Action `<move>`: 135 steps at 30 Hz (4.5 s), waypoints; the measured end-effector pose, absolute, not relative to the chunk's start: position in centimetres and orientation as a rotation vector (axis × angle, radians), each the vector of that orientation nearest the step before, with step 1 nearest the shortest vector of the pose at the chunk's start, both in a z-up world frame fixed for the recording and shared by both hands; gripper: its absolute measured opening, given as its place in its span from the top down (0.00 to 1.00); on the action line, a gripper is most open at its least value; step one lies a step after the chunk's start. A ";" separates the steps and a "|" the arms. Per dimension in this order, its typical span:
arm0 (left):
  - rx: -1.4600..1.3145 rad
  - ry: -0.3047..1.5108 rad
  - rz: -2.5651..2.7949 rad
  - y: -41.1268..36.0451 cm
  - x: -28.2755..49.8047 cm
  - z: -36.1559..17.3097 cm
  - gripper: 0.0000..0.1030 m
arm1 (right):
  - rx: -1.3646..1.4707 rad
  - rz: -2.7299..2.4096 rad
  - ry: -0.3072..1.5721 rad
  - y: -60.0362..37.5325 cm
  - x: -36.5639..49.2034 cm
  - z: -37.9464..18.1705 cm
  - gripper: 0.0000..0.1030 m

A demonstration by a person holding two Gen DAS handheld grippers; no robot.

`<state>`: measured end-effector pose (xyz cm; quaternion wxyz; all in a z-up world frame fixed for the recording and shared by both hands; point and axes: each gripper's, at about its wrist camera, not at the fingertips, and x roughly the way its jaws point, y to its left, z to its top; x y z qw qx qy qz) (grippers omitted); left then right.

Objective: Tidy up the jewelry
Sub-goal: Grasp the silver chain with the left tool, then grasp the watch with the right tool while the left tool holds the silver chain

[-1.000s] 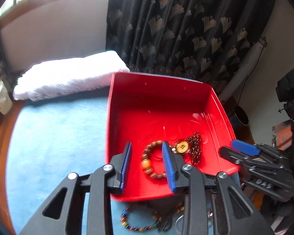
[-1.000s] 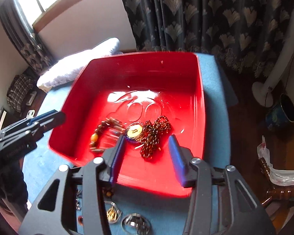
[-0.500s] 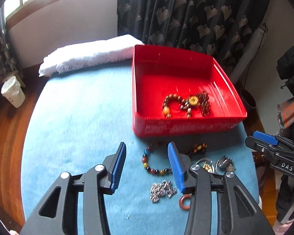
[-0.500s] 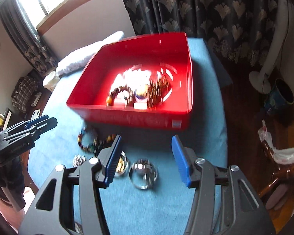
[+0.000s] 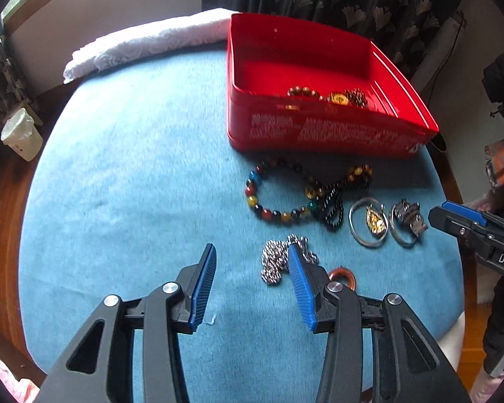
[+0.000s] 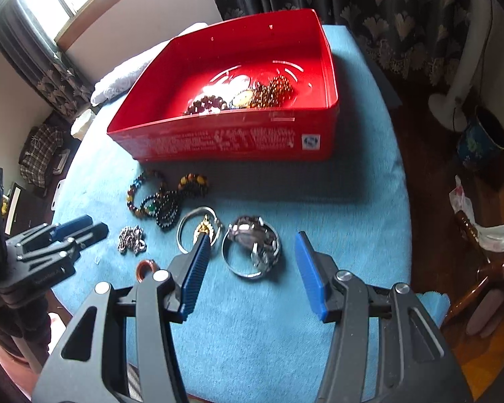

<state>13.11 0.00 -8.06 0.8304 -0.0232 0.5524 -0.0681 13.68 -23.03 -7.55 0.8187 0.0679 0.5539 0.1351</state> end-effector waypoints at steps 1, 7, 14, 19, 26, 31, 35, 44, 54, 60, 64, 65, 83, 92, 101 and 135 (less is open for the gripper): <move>-0.045 1.178 -0.146 -0.2 13.0 -8.3 0.57 | 0.145 0.287 1.183 -23.0 13.6 -7.7 0.50; -0.047 1.210 -0.161 -1.1 13.0 -9.5 0.57 | 0.148 0.288 1.201 -22.9 13.4 -8.2 0.50; -0.041 1.215 -0.166 -1.9 13.7 -10.2 0.57 | 0.157 0.289 1.208 -23.2 13.5 -8.5 0.50; -0.044 1.217 -0.175 -2.6 14.0 -10.4 0.53 | 0.163 0.289 1.207 -23.4 13.6 -8.6 0.51; 0.000 1.204 -0.176 -3.8 14.1 -10.6 0.66 | 0.169 0.289 1.204 -23.6 13.7 -8.6 0.50; -0.032 1.204 -0.200 -3.6 14.3 -10.7 0.81 | 0.179 0.283 1.212 -23.8 13.8 -8.9 0.50; -0.070 1.199 -0.206 -3.3 14.4 -10.7 0.83 | 0.176 0.289 1.211 -23.7 13.8 -8.8 0.50; -0.125 1.202 -0.211 -2.2 14.4 -10.5 0.84 | 0.121 0.316 1.208 -22.7 14.0 -8.8 0.50; -0.110 1.202 -0.186 -2.2 14.8 -10.8 0.84 | 0.063 0.316 1.228 -21.9 15.1 -9.6 0.60; -0.116 1.196 -0.180 -2.6 15.4 -10.9 0.84 | 0.014 0.305 1.245 -21.3 15.4 -10.6 0.63; -0.120 1.193 -0.171 -2.6 15.8 -11.0 0.83 | -0.001 0.297 1.237 -21.3 15.2 -10.5 0.73; -0.121 1.192 -0.170 -2.7 15.9 -11.0 0.83 | 0.006 0.301 1.240 -21.4 15.0 -10.3 0.75; -0.093 1.164 -0.151 -3.5 16.1 -11.1 0.83 | 0.052 0.327 1.226 -21.5 15.9 -10.7 0.73; -0.094 1.162 -0.151 -3.2 15.4 -10.9 0.84 | 0.099 0.326 1.224 -22.4 15.6 -10.9 0.71; -0.103 1.165 -0.153 -3.2 15.7 -11.0 0.84 | 0.023 0.310 1.187 -21.5 15.4 -10.5 0.73; -0.114 1.167 -0.154 -2.8 15.8 -11.0 0.84 | -0.021 0.333 1.203 -20.5 16.0 -10.1 0.83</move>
